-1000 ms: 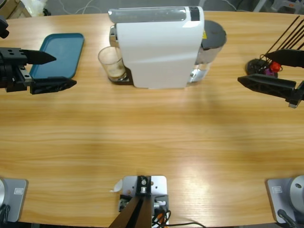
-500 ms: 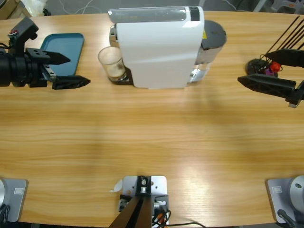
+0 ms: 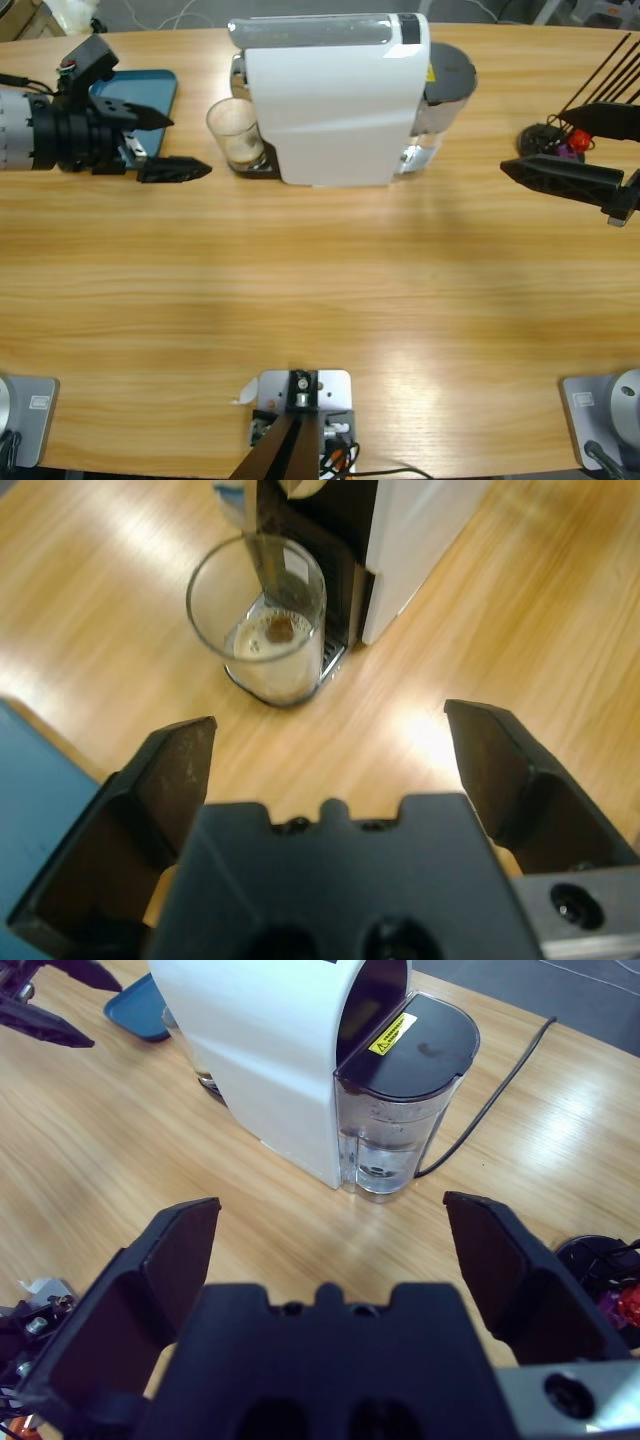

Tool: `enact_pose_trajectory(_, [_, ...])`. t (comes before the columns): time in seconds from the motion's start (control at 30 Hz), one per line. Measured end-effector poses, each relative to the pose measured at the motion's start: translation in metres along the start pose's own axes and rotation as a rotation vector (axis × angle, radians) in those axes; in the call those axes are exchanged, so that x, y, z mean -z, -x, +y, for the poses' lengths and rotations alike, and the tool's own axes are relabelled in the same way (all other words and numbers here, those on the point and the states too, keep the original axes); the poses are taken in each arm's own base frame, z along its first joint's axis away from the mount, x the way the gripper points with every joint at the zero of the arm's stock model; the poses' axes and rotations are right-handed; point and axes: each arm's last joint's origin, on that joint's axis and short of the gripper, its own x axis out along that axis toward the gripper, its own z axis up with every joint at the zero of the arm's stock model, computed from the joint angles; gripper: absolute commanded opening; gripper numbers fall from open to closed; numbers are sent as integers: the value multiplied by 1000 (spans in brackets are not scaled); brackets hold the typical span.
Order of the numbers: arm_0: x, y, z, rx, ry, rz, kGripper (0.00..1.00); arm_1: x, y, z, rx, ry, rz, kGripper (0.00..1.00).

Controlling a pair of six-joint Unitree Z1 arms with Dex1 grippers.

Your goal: Pour coffee

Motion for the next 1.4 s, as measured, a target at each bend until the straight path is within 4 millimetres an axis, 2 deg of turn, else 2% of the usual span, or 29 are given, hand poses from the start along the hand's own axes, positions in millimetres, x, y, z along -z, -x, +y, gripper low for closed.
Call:
enact_pose_trajectory(0.23, [-22, -19, 24, 17, -80, -30, 1000, 0, -4, 0, 0, -1, 14, 1000])
enact_pose_trajectory(0.43, [-29, -42, 37, 64, -73, -29, 1000, 0, -5, 0, 1, -1, 22, 1000])
enact_pose_trajectory(0.7, [-30, -62, 44, 82, -64, -13, 1000, 0, -6, 0, 1, -2, 24, 1000])
enact_pose_trajectory(1.4, [-25, -87, 52, 86, -55, 5, 992, 1, -11, -1, 0, -3, 43, 1000])
